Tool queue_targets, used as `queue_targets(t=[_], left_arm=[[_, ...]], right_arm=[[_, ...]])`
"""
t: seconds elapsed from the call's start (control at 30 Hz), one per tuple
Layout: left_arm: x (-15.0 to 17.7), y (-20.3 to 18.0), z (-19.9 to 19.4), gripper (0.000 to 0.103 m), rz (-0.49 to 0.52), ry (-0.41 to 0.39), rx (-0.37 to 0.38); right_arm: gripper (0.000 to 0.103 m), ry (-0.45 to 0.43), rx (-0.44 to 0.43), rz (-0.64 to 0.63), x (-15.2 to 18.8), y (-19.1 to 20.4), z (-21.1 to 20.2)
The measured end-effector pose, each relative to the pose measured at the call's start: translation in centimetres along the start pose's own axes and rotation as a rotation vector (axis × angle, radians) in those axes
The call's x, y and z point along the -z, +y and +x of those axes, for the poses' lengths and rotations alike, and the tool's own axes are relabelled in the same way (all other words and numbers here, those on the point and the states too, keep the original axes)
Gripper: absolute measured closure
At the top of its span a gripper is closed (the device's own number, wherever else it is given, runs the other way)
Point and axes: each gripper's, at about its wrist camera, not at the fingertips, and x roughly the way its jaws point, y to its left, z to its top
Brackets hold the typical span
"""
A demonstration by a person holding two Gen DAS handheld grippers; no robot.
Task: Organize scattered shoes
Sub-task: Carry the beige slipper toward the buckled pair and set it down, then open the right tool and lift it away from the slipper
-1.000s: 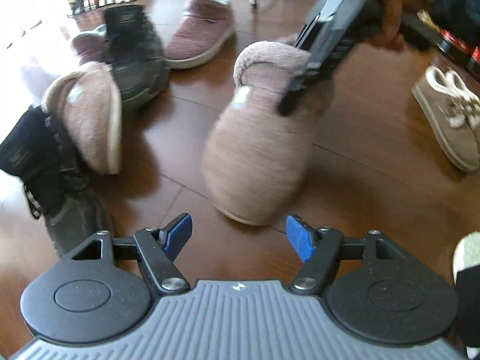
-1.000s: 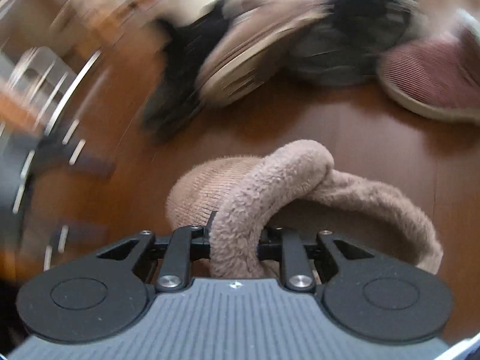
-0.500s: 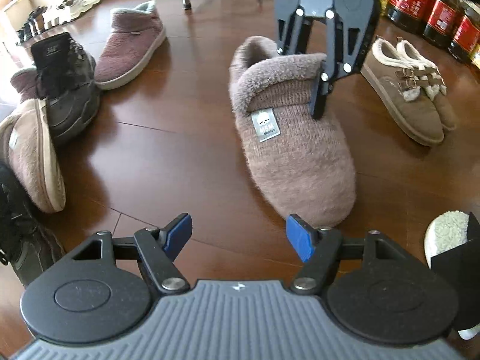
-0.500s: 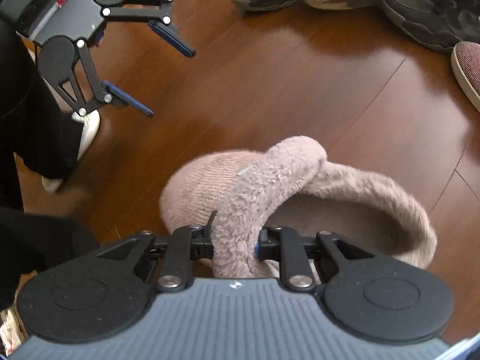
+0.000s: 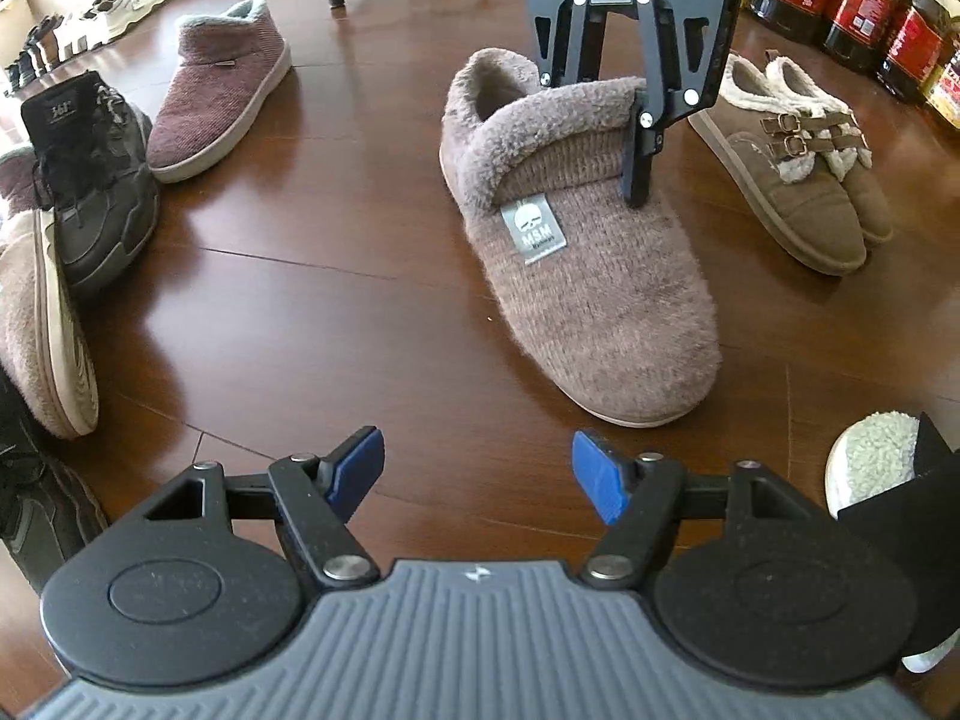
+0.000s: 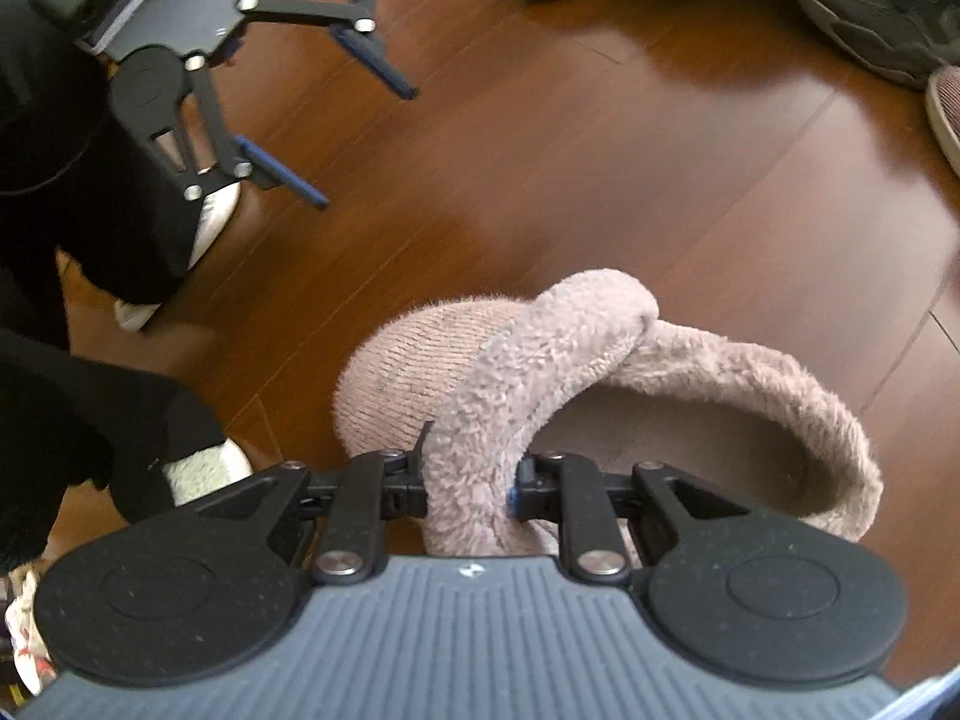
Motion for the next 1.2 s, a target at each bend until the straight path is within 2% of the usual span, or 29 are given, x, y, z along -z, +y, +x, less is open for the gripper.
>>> queue_targets(t=[0.07,0.13,0.17,0.23,0.33,0.37,0.4,0.43,0.47,0.53,0.6,0.67,0.73,0.8,0.9,1.0,1.1,1.2], left_arm=[[-0.2,-0.1,0.1,0.032,-0.003,-0.001,-0.001],[-0.3,-0.1,0.2,0.032,-0.006,-0.002,-0.001],[-0.4,-0.1,0.2,0.032,-0.009,-0.003,-0.002],[-0.6,0.0,0.0,0.032,-0.014,-0.003,-0.009],[-0.9,0.5,-0.3,0.032,-0.026,0.004,-0.015],[-1.2,0.7,-0.4,0.032,-0.032,0.008,-0.015],[-1.4,0.9,-0.6,0.032,-0.037,0.012,-0.014],[-1.8,1.3,-0.8,0.032,-0.041,0.017,-0.013],[-2.3,1.6,-1.1,0.032,-0.045,0.021,-0.012],[-3.2,2.4,-2.0,0.032,-0.06,0.024,-0.02],[-4.3,3.4,-3.2,0.032,-0.085,0.03,-0.031],[-5.1,4.1,-4.4,0.032,-0.085,0.025,-0.045],[-5.4,5.0,-5.3,0.032,-0.079,0.014,-0.064],[-5.2,6.5,-5.9,0.032,-0.094,-0.009,-0.08],[-4.2,9.2,-5.6,0.032,-0.174,-0.034,-0.088],[-2.7,11.7,-4.9,0.032,-0.263,-0.028,-0.098],[-1.1,14.1,-5.0,0.032,-0.295,-0.032,-0.113],[0.2,17.0,-5.8,0.032,-0.278,-0.063,-0.074]], right_arm=[[0.085,-0.026,0.007,0.007,0.1,-0.1,0.0],[0.078,-0.051,0.024,0.025,0.3,-0.2,-0.3],[0.075,-0.084,0.056,0.047,0.5,-0.2,-0.9],[0.058,-0.161,0.139,0.08,0.9,0.3,-2.5],[0.051,-0.322,0.218,0.14,2.2,1.2,-4.9],[0.051,-0.4,0.225,0.188,3.1,1.5,-5.7],[0.055,-0.419,0.226,0.215,3.6,1.6,-5.7],[0.079,-0.416,0.227,0.219,3.9,1.6,-5.7],[0.089,-0.4,0.237,0.209,4.2,2.0,-5.4],[0.088,-0.438,0.244,0.218,4.5,2.4,-6.3],[0.088,-0.531,0.24,0.28,4.6,2.9,-8.2],[0.085,-0.566,0.257,0.319,3.9,2.9,-9.7],[0.074,-0.576,0.26,0.317,3.0,2.4,-10.9],[0.07,-0.591,0.261,0.283,1.3,1.5,-11.8],[0.07,-0.585,0.272,0.247,-1.3,0.1,-11.2],[0.07,-0.557,0.273,0.27,-4.0,-1.0,-9.7],[0.07,-0.522,0.286,0.29,-6.0,-1.7,-8.9],[0.07,-0.464,0.315,0.322,-8.2,-2.1,-7.9]])
